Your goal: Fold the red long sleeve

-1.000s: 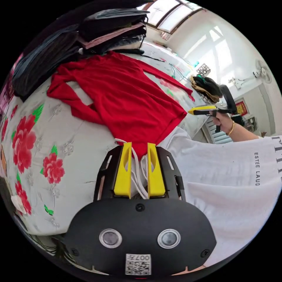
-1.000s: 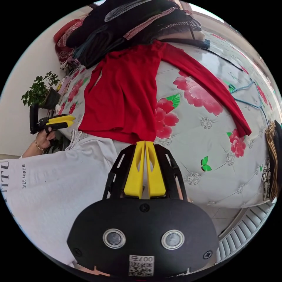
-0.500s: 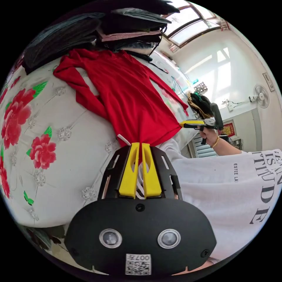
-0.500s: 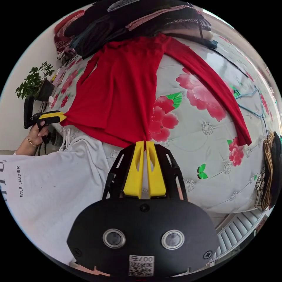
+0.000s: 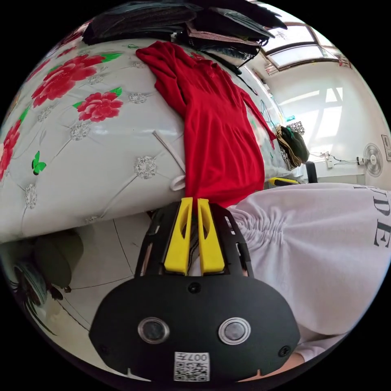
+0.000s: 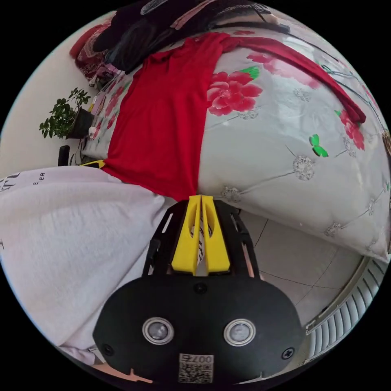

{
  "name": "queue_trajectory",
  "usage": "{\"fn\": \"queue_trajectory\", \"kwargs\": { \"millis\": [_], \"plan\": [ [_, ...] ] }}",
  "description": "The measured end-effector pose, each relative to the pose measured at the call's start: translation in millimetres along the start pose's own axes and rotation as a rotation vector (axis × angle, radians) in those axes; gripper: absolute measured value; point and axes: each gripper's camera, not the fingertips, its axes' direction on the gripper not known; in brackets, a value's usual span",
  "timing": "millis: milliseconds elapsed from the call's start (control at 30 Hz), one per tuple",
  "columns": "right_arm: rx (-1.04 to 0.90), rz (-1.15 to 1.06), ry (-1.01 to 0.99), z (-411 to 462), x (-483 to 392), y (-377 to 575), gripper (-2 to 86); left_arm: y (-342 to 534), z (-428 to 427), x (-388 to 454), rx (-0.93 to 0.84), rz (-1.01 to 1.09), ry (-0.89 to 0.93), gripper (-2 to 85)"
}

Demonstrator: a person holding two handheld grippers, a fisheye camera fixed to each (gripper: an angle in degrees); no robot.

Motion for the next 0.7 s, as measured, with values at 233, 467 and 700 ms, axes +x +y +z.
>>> {"fn": "queue_trajectory", "kwargs": {
  "millis": [233,467,700],
  "plan": [
    [0.342,0.157,0.220,-99,45,-46,2.4,-37,-68,-1,0.195,-0.040,-0.126,5.0],
    [0.277,0.265,0.454,-115,96,-141,3.0,-159,-13,8,0.114,-0.101,-0.142,6.5],
    [0.172,0.303,0.385,-111,126,-164,0.6,-205,7,26,0.003,-0.138,-0.318,0.1]
  ]
}}
